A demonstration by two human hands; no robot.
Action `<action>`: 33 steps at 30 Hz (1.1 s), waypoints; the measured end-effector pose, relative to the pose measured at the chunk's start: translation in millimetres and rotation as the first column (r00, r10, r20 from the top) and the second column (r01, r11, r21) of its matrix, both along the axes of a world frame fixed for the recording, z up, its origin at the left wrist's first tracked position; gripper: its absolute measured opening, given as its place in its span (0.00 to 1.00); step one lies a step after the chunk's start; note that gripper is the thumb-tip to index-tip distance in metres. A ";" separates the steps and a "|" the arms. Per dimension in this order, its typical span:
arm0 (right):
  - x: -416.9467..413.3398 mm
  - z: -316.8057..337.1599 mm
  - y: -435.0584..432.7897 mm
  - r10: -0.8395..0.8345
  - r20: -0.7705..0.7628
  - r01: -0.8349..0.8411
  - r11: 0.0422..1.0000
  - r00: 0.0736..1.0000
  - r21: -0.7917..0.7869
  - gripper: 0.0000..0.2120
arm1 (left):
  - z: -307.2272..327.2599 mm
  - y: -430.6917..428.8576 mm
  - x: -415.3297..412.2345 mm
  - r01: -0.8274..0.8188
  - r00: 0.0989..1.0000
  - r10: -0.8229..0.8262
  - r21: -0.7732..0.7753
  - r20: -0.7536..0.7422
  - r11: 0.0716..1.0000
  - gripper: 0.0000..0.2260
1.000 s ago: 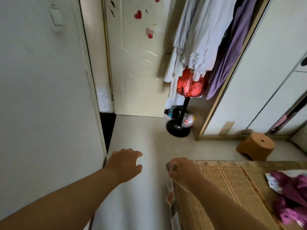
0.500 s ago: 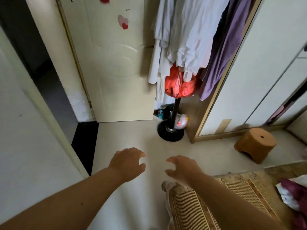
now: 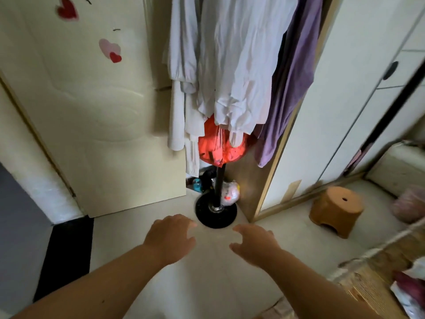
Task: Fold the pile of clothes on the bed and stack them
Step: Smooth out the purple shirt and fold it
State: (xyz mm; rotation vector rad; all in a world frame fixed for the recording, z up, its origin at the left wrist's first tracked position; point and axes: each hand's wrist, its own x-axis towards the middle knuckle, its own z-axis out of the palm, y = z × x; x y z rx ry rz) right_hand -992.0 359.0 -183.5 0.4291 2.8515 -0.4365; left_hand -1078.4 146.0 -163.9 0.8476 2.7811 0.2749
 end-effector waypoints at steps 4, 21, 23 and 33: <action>-55.8 -0.5 15.3 -0.133 -0.006 0.132 0.991 0.991 -0.026 0.24 | 9.4 32.9 -80.6 0.111 0.994 -0.111 0.014 -0.022 0.994 0.21; -79.5 -27.0 206.3 -0.643 0.005 0.637 0.758 0.766 -0.142 0.25 | -0.1 313.9 -181.1 0.665 0.746 -0.666 -0.036 0.000 0.746 0.18; -78.4 -27.4 247.5 -0.684 0.021 0.680 0.721 0.730 -0.131 0.25 | -1.6 365.4 -183.5 0.689 0.725 -0.689 -0.040 0.013 0.724 0.20; -55.9 -2.9 405.5 -0.790 0.018 0.788 0.609 0.613 -0.092 0.26 | 2.2 564.1 -164.6 0.809 0.586 -0.809 0.033 0.039 0.587 0.24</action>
